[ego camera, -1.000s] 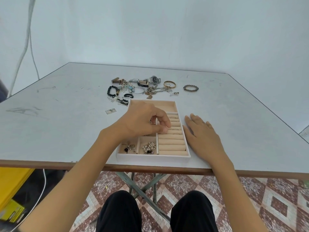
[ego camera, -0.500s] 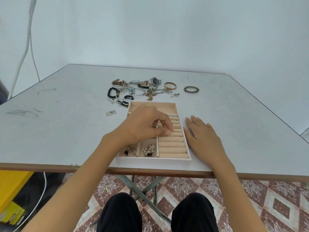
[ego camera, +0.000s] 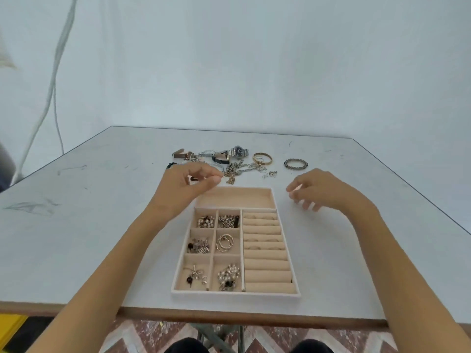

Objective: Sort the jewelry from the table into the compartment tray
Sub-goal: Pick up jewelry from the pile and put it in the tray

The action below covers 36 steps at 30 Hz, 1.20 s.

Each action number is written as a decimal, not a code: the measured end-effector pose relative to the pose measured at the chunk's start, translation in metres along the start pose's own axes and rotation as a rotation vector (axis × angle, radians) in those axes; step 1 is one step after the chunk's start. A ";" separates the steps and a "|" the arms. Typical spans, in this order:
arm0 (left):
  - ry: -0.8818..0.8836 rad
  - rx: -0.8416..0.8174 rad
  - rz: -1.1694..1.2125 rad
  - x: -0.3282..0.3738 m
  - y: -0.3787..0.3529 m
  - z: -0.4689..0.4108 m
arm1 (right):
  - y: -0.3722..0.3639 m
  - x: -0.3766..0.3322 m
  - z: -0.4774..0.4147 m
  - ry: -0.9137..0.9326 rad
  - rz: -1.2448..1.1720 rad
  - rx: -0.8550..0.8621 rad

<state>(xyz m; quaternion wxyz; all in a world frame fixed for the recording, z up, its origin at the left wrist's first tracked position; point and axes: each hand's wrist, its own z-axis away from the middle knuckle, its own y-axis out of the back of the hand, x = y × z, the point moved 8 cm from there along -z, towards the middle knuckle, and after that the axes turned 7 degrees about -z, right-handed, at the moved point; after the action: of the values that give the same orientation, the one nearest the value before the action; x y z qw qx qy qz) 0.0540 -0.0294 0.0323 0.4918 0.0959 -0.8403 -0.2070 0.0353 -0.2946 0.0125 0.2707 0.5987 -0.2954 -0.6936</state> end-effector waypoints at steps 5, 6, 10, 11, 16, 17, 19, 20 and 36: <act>0.043 0.015 -0.112 -0.012 -0.005 -0.042 | -0.005 -0.007 -0.069 -0.013 0.091 0.203; 0.044 -0.010 -0.170 -0.015 -0.011 -0.051 | -0.009 -0.006 -0.075 -0.025 0.133 0.243; -0.019 -0.169 -0.502 -0.016 -0.047 -0.083 | -0.012 -0.001 -0.084 -0.019 0.139 0.378; -0.034 -0.211 -0.600 -0.016 -0.059 -0.088 | -0.010 0.002 -0.086 -0.021 0.105 0.383; -0.107 -0.273 -0.913 -0.018 -0.110 -0.115 | -0.008 0.014 -0.095 -0.030 -0.022 0.327; -0.125 -0.275 -0.959 -0.019 -0.118 -0.118 | -0.009 0.013 -0.095 -0.014 -0.032 0.323; -0.139 -0.276 -1.054 -0.021 -0.129 -0.125 | -0.010 0.011 -0.095 0.027 -0.035 0.329; -0.142 -0.275 -1.082 -0.022 -0.133 -0.127 | -0.010 0.010 -0.094 0.044 -0.037 0.336; -0.101 -0.149 -1.057 -0.022 -0.136 -0.145 | -0.011 0.012 -0.094 0.068 -0.022 0.374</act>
<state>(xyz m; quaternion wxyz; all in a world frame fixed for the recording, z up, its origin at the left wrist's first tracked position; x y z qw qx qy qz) 0.1848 -0.1799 0.0174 0.2850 0.4605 -0.6831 -0.4899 0.1265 -0.3040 -0.0136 0.1569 0.6648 -0.4031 -0.6091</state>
